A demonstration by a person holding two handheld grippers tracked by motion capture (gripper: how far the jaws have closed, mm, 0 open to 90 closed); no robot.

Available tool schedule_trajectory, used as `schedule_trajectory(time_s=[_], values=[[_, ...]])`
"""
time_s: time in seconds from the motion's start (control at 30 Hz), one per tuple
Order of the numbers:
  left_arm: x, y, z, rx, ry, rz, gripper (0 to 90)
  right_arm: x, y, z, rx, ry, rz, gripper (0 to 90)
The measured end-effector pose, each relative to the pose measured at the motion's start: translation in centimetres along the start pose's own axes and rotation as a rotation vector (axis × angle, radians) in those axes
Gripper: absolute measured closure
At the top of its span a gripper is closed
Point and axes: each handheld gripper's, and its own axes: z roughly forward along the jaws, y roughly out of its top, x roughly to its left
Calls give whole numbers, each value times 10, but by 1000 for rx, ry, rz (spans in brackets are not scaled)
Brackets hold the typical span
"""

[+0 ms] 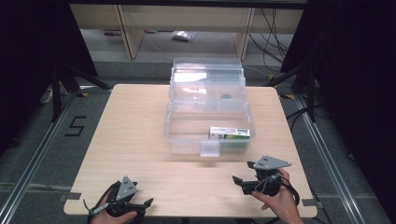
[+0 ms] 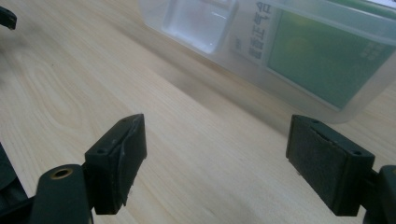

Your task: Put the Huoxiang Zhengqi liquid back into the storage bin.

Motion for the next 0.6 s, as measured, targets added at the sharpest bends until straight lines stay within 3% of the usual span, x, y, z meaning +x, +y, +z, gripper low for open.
schedule_trajectory(time_s=[0.07, 0.37, 0.43, 0.5, 0.6], values=[[-1, 0, 0, -5, 0, -11, 181, 2, -4, -2, 16, 0, 45, 212], [0, 0, 0, 7, 10, 2, 181, 4, -18, -2, 54, 12, 58, 229], [0, 0, 0, 0, 5, 0, 181, 2, -20, -3, 52, 5, 37, 226], [-1, 0, 0, -8, 1, -8, 181, 5, -23, -4, 72, 6, 72, 224], [0, 0, 0, 1, 5, -4, 181, 5, -27, -4, 81, 4, 79, 220]])
